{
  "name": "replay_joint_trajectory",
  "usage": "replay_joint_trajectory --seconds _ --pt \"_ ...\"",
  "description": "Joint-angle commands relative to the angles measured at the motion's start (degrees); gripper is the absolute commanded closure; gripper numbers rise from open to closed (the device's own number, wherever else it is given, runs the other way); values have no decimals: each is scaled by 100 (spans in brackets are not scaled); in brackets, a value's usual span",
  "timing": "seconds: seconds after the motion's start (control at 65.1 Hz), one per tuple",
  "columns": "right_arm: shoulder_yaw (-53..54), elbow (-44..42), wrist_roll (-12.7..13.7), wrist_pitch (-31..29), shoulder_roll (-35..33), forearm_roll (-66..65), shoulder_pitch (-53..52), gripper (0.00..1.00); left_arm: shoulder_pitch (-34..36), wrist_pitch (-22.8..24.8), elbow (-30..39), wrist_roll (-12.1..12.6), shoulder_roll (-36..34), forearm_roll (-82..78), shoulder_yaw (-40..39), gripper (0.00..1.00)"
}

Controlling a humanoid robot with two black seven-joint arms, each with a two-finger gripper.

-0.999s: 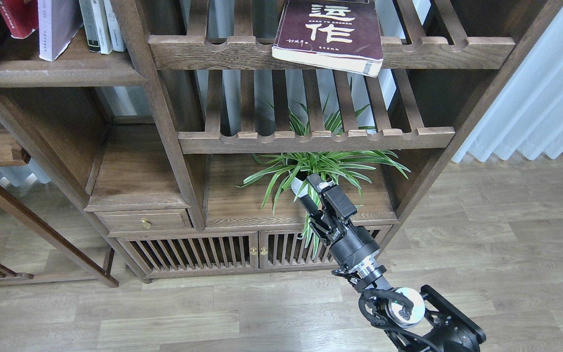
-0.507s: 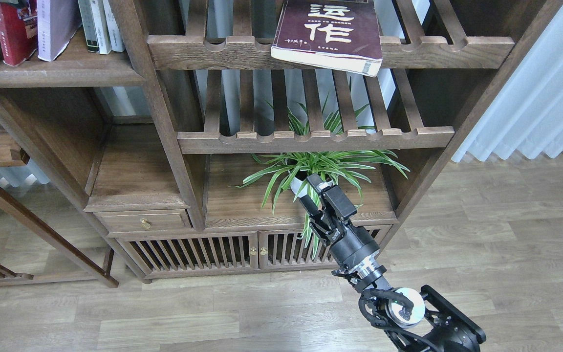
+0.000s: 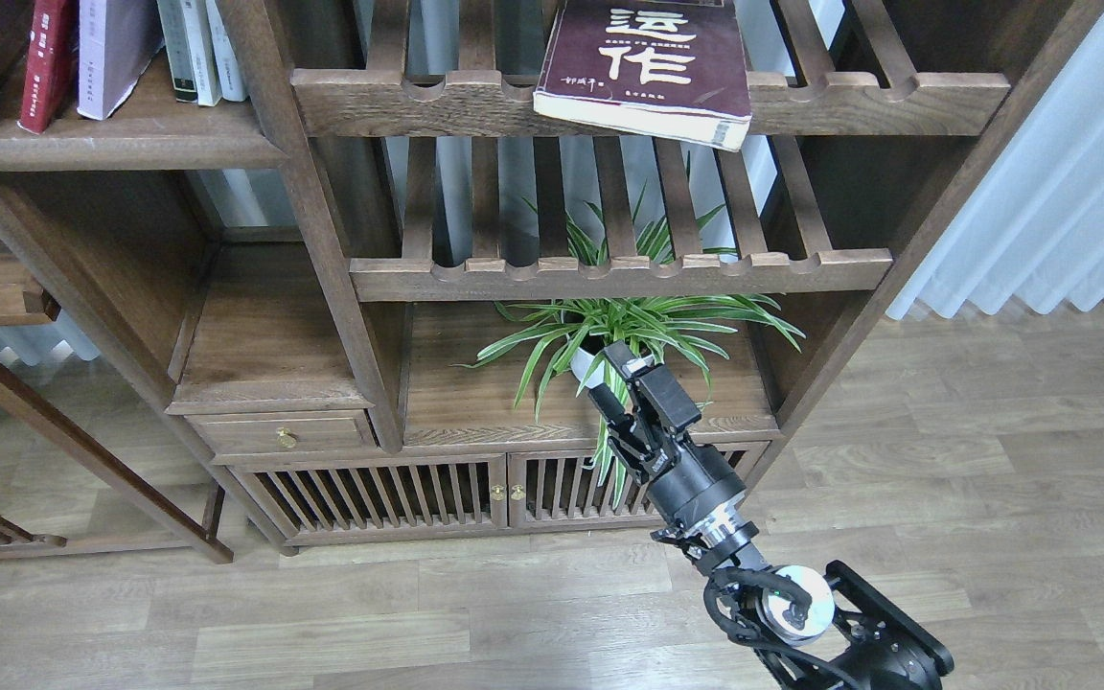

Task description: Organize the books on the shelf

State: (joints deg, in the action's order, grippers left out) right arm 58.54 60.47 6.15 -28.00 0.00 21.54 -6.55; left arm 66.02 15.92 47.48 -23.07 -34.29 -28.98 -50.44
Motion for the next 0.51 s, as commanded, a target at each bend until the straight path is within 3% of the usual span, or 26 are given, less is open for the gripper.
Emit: replay_joint_trajectory --seconds 0.0,0.2,0.338,0.492 --pt "35 0 -8 0 0 0 13 10 -414 -19 1051 100 -271 428 -422 35" --pt "166 61 -8 0 0 44 75 7 -1547 43 2177 127 -342 525 -1424 30" --pt "464 306 -17 0 0 61 75 7 -2346 34 2879 153 17 830 -2055 29" --pt "694 711 -17 0 0 70 75 11 -2998 209 3171 232 361 1386 -2373 26"
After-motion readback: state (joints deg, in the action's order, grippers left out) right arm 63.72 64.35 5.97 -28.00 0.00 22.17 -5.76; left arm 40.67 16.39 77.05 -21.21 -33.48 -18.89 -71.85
